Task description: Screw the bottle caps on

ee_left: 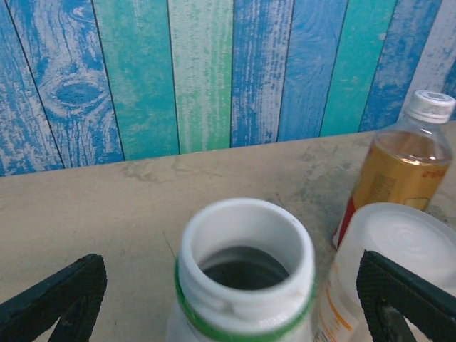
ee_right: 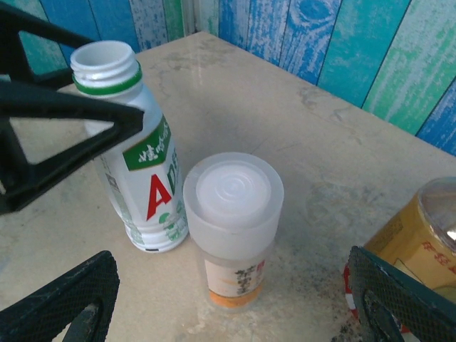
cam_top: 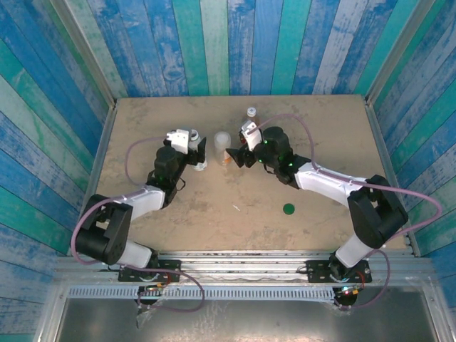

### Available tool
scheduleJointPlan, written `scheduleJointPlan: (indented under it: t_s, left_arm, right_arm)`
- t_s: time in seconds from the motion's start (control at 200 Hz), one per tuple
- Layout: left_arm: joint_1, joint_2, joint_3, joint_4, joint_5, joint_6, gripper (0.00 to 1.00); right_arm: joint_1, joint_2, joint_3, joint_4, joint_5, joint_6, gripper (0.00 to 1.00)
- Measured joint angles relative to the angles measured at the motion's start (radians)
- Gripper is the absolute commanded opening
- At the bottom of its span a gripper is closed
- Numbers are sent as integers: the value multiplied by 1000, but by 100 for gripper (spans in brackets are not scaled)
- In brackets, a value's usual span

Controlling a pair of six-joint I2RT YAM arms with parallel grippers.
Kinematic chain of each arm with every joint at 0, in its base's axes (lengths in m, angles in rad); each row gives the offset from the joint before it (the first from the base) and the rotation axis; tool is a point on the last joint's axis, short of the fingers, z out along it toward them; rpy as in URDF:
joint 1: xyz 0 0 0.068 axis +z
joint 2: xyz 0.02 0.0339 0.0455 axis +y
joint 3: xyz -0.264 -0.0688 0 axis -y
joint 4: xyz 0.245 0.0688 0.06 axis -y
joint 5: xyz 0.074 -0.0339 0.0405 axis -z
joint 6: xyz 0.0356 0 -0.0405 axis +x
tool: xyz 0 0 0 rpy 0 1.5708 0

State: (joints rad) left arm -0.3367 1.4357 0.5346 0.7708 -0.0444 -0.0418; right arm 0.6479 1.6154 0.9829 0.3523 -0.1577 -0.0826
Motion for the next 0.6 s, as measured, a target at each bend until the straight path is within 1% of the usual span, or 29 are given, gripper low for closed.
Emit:
scheduleJointPlan:
  t_s: [0.265, 0.346, 0.446, 0.481, 0.521, 0.541, 0.591, 0.601]
  left_arm:
    - [1, 77, 42, -63, 48, -16, 94]
    - [1, 94, 42, -76, 58, -16, 100]
    - [2, 100, 42, -82, 68, -22, 91]
    - [2, 100, 42, -82, 70, -22, 86]
    - [2, 100, 42, -81, 72, -21, 84]
    - [2, 101, 42, -82, 74, -20, 80]
    - [2, 103, 42, -82, 77, -21, 77]
    - [2, 104, 42, -82, 77, -18, 75]
  right_arm:
    - [-10, -1, -10, 1, -10, 4, 85]
    - [-10, -1, -10, 3, -17, 4, 85]
    - [-10, -1, -10, 7, -27, 8, 85]
    - [-10, -1, -10, 7, -30, 8, 85]
    - [-10, -1, -10, 7, -31, 10, 85]
    - [-10, -1, -10, 7, -31, 11, 85]
    - [-10, -1, -10, 7, -32, 12, 85]
    - [-10, -1, -10, 7, -32, 12, 85]
